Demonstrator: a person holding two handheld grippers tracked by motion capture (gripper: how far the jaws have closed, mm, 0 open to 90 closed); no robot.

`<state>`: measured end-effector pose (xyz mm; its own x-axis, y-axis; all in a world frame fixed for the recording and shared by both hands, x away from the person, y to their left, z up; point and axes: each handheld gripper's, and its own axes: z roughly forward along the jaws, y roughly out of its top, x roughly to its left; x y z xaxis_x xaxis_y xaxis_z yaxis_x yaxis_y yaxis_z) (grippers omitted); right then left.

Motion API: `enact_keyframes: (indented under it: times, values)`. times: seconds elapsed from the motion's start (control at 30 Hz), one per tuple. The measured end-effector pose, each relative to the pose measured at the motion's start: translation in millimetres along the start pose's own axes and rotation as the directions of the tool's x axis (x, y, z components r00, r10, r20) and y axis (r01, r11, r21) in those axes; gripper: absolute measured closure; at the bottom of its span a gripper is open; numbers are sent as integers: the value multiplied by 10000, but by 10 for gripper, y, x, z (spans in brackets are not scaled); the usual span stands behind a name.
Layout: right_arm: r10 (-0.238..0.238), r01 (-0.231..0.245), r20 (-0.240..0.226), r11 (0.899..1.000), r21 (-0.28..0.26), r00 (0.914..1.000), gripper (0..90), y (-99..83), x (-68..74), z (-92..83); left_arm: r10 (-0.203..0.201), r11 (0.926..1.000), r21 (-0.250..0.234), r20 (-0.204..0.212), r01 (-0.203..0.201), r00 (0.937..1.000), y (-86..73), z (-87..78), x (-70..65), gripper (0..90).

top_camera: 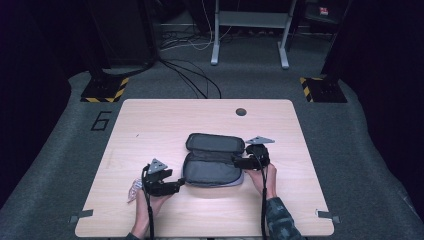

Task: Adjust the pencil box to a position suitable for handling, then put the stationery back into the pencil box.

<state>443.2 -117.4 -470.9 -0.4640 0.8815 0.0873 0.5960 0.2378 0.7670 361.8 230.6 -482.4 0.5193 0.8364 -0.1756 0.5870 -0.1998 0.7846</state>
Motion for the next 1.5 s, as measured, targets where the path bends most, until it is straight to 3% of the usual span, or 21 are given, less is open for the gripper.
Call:
enact_keyframes:
  times: [0.13,0.27,0.47,0.7,0.9,1.03,1.23,1.3,1.4,1.5]
  values:
    - [-56,52,-174,9997,-233,9998,97,-96,-58,-242,142,9997,-200,-435,-151,9990,-38,-167,122,181]
    - [-77,73,-123,9995,-318,9999,74,-231,-130,-454,354,9993,-105,-781,-363,9963,-134,-315,266,154]
    - [-9,19,263,9993,-373,9997,75,-479,-275,-690,97,9999,53,-1315,-91,9913,-361,-508,498,155]
    - [420,-416,782,9991,-72,9961,76,-808,-493,-826,-17,9988,470,-1648,96,9863,-584,-567,653,181]
    - [808,-815,1223,9967,7,9892,79,-1045,-644,-931,-185,9990,370,-2000,264,9796,-698,-554,732,182]
    - [1099,-1099,1490,9939,-80,9827,79,-1159,-736,-989,-93,9977,643,-2085,231,9780,-718,-491,790,243]
    - [1304,-1309,1790,9914,-89,9752,80,-1292,-820,-1029,126,9992,391,-2607,-25,9653,-724,-447,808,410]
    - [1295,-1311,1969,9914,-51,9718,83,-1320,-831,-1033,147,9995,319,-2613,-66,9652,-725,-447,805,491]
    - [1212,-1237,2029,9923,0,9717,84,-1343,-855,-1023,224,9986,518,-2466,-99,9689,-705,-453,810,496]
    - [1151,-1181,2110,9930,14,9707,84,-1360,-875,-1005,263,9990,409,-2459,-167,9689,-690,-455,811,499]
